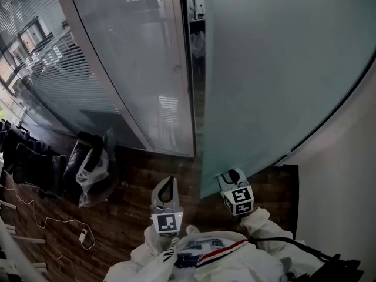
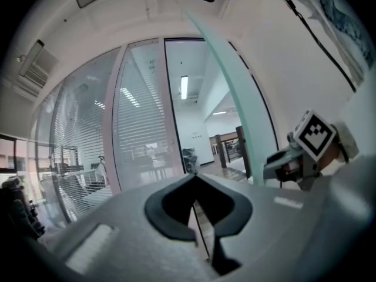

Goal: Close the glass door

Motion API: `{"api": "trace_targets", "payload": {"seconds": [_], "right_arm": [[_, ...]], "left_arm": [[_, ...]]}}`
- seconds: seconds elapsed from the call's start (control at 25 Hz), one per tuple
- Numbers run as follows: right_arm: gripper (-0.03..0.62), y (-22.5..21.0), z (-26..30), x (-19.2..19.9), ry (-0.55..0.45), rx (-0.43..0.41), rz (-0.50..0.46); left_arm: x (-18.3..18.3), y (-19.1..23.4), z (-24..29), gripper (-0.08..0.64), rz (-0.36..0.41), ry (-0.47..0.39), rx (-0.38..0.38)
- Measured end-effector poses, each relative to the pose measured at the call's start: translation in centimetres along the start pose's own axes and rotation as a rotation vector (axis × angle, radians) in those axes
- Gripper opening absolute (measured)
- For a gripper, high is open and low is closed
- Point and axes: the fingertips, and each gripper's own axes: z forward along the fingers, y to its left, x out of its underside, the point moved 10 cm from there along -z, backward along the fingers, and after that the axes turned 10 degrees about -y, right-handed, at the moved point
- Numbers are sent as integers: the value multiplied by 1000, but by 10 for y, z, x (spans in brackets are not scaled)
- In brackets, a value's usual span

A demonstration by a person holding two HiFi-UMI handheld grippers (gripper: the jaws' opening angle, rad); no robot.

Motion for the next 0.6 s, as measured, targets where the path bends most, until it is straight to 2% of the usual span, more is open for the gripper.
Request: {"api": "trace_targets", "payload": {"seconds": [0.16,0.36,0.48,0.6], "right_arm": [[121,0,23,-2,-20,46,4],[123,0,53,11,-6,34,5],[123,-4,73,12,-16,37,14],[123,-10,97,3,-32,57,13]], "left_arm": [[15,23,10,2,14,2,25],[47,38,19,2,28,26,13],[63,43,38,2,33,70,4],[61,52,69,2,34,89,-8]]}}
